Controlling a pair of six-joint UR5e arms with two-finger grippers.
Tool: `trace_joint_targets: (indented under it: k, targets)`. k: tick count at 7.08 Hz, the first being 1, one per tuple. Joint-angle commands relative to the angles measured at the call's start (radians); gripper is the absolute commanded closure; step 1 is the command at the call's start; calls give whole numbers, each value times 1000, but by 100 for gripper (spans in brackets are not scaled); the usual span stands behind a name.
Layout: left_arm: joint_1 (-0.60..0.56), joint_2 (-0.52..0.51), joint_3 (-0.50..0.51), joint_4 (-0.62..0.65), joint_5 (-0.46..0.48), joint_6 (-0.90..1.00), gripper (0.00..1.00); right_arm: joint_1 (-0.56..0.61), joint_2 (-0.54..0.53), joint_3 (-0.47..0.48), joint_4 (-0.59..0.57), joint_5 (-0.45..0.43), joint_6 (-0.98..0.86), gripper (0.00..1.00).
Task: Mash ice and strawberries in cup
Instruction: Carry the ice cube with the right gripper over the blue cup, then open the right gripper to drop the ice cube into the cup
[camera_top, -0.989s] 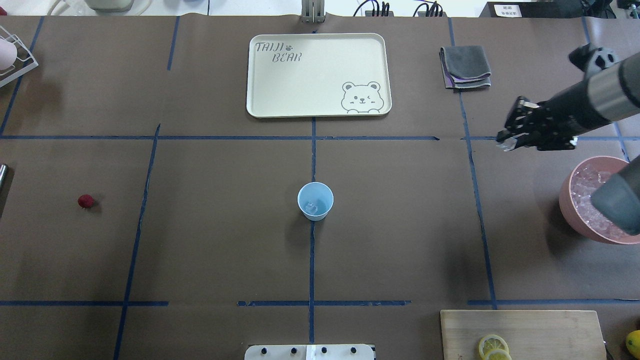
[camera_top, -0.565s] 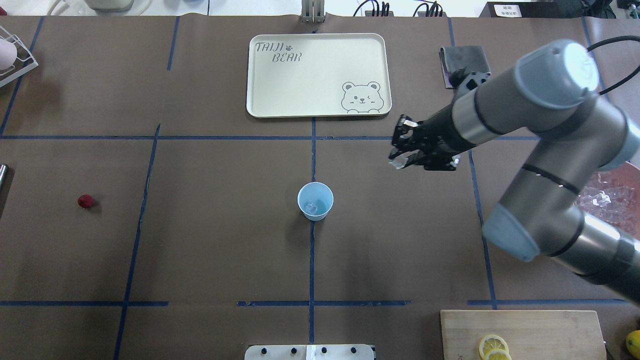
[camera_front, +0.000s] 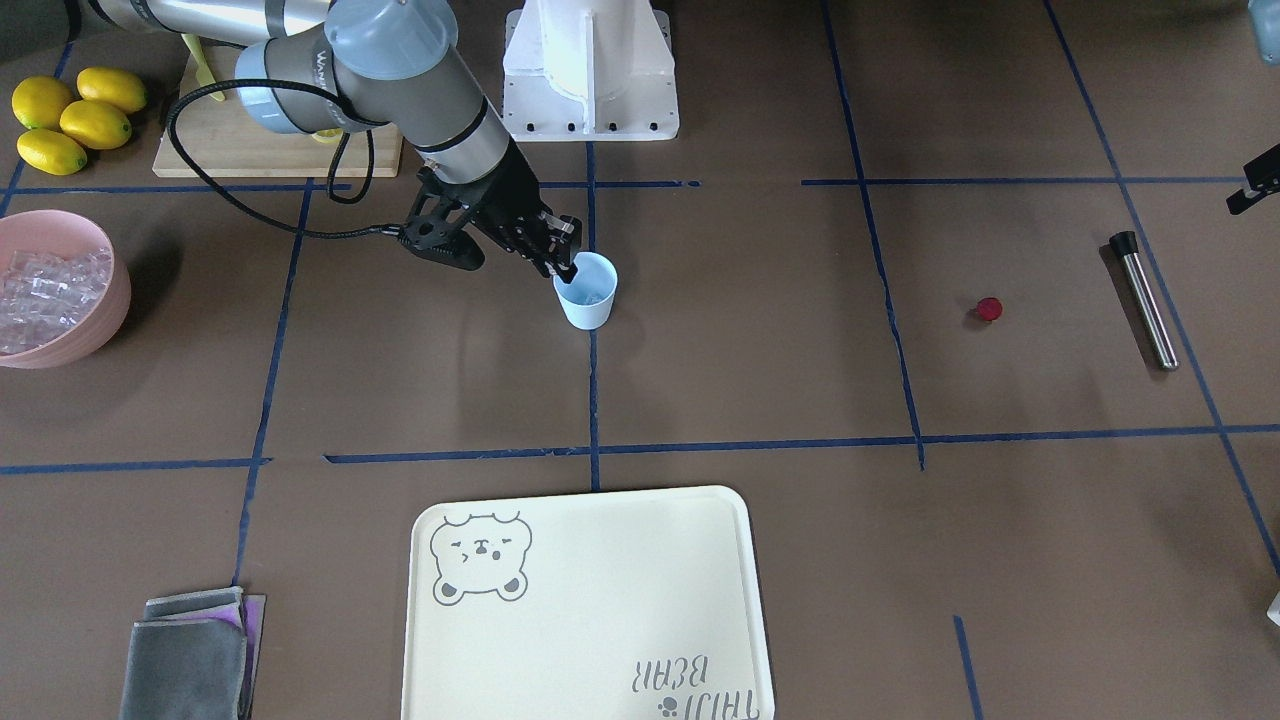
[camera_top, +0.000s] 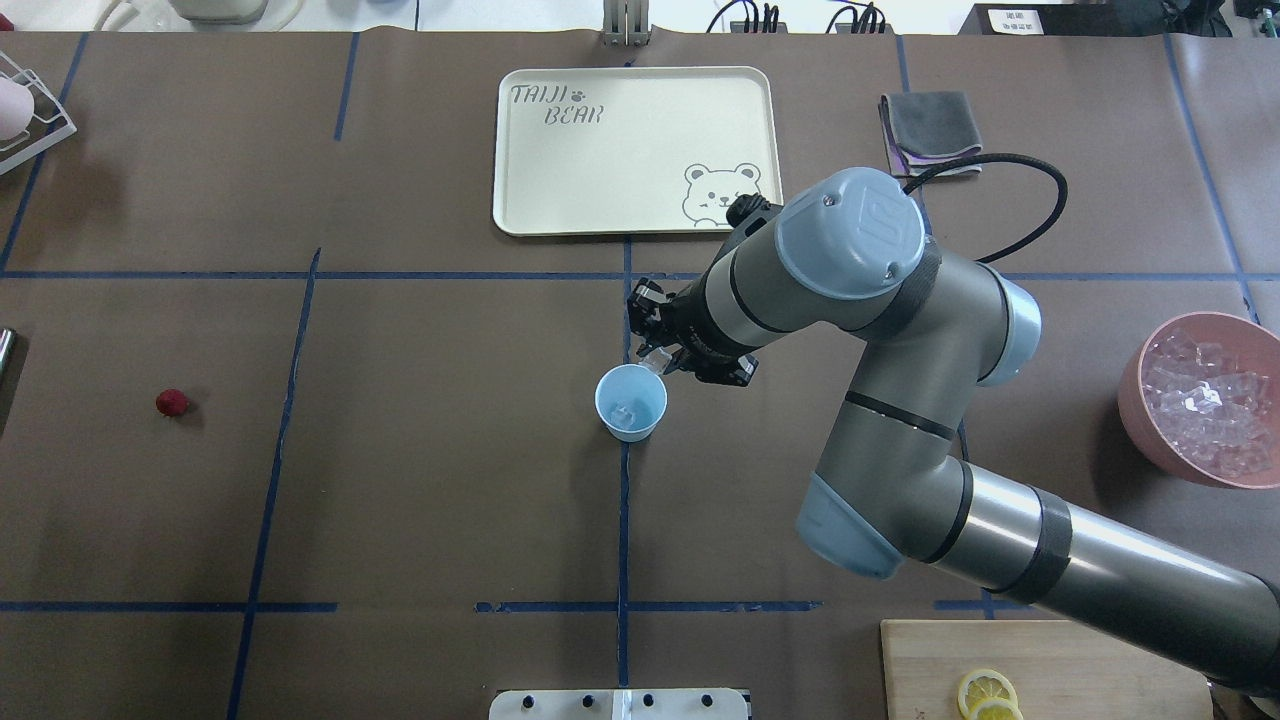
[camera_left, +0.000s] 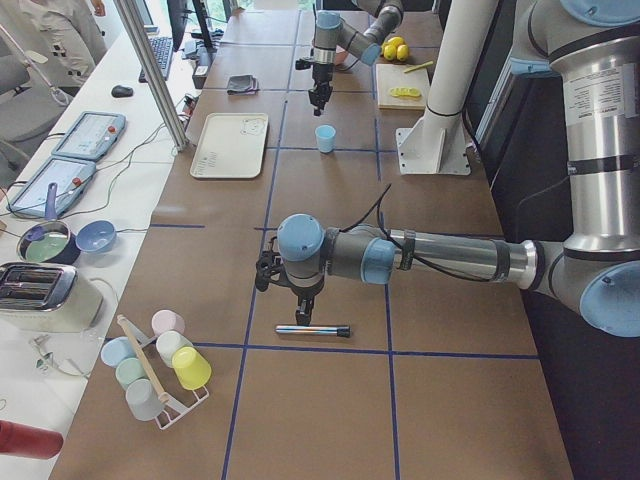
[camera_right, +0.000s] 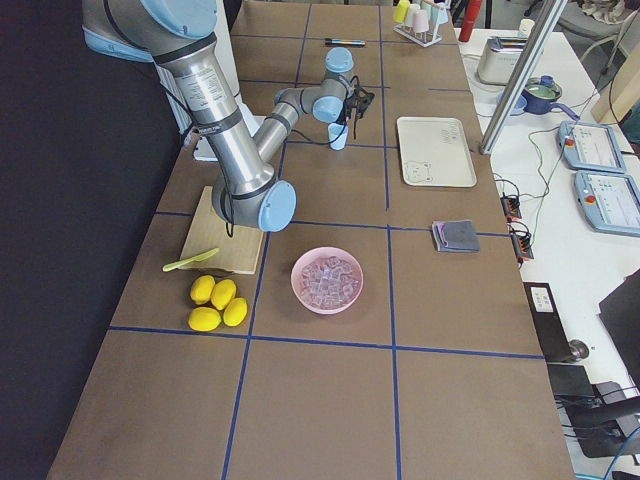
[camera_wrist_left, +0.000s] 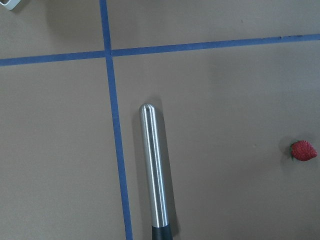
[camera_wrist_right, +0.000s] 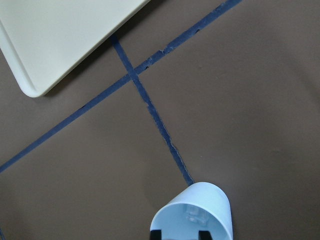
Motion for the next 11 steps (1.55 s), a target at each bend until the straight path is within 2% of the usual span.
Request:
trace_joint_targets:
  k: [1, 2, 3, 4, 5, 7, 8, 9, 10, 11]
  targets:
    - [0, 0, 2, 0, 0, 0, 0, -47, 5, -17, 0, -48, 2, 77]
    - [2, 0, 2, 0, 0, 0, 0, -50, 2, -20, 0, -50, 2, 73]
    - [0, 0, 2, 0, 0, 0, 0, -56, 2, -23, 0, -50, 2, 59]
    - [0, 0, 2, 0, 0, 0, 0, -55, 5, -25, 0, -50, 2, 50]
    - [0, 0, 2, 0, 0, 0, 0, -55, 4, -25, 0, -51, 2, 35]
    - [2, 0, 2, 0, 0, 0, 0, -29, 0, -5, -2, -42, 1, 29]
    - [0, 0, 2, 0, 0, 0, 0, 20, -50, 73, -32, -27, -2, 0]
    - [0, 1, 2, 0, 0, 0, 0, 101, -167, 169, -72, 69, -28, 1]
    - [0, 3, 2, 0, 0, 0, 0, 194, -267, 229, -72, 182, -147, 0]
    - [0, 3, 2, 0, 0, 0, 0, 271, -380, 263, -66, 247, -274, 0]
